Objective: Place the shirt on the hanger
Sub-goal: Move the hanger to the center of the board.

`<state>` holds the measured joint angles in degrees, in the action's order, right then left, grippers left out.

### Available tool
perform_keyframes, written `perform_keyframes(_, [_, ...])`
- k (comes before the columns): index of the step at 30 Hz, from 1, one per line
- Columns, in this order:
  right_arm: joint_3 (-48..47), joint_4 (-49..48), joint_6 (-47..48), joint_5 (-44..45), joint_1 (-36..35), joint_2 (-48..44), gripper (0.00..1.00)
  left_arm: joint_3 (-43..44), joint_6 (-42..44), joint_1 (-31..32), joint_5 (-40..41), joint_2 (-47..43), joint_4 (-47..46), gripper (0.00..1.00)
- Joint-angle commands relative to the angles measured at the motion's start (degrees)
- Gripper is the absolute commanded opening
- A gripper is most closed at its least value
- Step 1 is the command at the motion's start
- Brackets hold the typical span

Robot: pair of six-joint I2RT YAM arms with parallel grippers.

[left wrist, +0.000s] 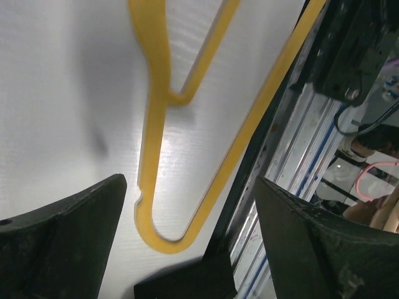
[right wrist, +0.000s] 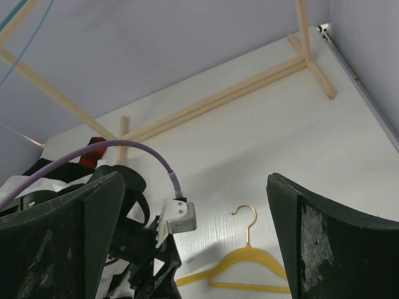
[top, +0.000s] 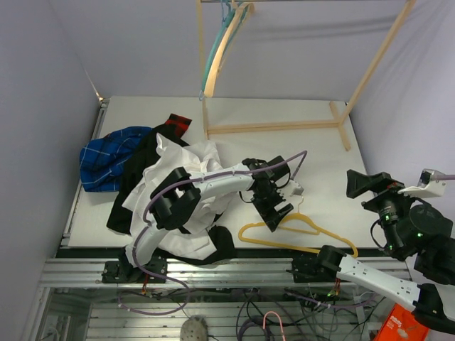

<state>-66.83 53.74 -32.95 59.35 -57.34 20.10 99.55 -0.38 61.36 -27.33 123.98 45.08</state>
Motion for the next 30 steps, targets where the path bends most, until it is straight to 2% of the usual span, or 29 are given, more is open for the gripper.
perform_keyframes(1, [0.5, 2.4, -3.1, 1.3, -0.2, 0.6, 0.98, 6.4, -4.2, 2.0, 2.5, 2.7, -1.7, 0.95])
perform_keyframes(5, [-0.1, 1.2, -2.0, 3.2, -0.3, 0.3, 0.97, 12.0, -8.8, 4.5, 13.1, 5.2, -4.0, 0.95])
perform_keyframes(6, [-0.5, 1.1, -2.1, 4.0, -0.3, 0.1, 0.96, 13.2, -8.6, 4.9, 12.5, 6.2, -4.4, 0.95])
perform_keyframes(7, [-1.0, 0.7, -2.0, 4.5, -0.2, -0.2, 0.96, 15.6, -9.2, 5.2, 13.3, 7.6, -3.6, 0.95])
perform_keyframes(9, [-1.4, -0.5, -1.4, 4.8, -0.2, -0.9, 0.96, 21.6, -10.5, 6.2, 19.9, 10.9, 0.4, 0.94])
perform_keyframes(11, [-1.4, -0.9, -1.8, 4.8, -0.3, -1.7, 0.96, 25.0, -9.2, 6.3, 20.1, 13.0, 2.5, 0.93])
perform_keyframes(12, [-1.3, -0.8, -2.0, 4.9, -0.3, -2.1, 0.96, 25.0, -8.4, 6.0, 17.7, 13.0, 2.6, 0.93])
perform_keyframes(14, [-1.1, 0.1, -3.1, 5.7, -0.2, -2.5, 0.94, 19.8, -7.7, 5.5, 13.4, 10.4, -3.2, 0.93])
perform_keyframes(17, [-0.8, 1.2, -4.5, 6.5, -0.2, -2.7, 0.94, 11.6, -8.2, 6.9, 15.9, 6.1, -11.2, 0.93])
perform_keyframes(22, [-0.7, 0.6, -4.3, 6.7, -0.1, -3.0, 0.93, 16.8, -8.0, 7.5, 15.4, 11.5, -6.6, 0.93])
perform_keyframes(30, [-0.9, 1.3, -5.0, 6.7, -0.2, -3.8, 0.93, 15.3, -6.3, 7.6, 18.1, 13.3, -9.9, 0.93])
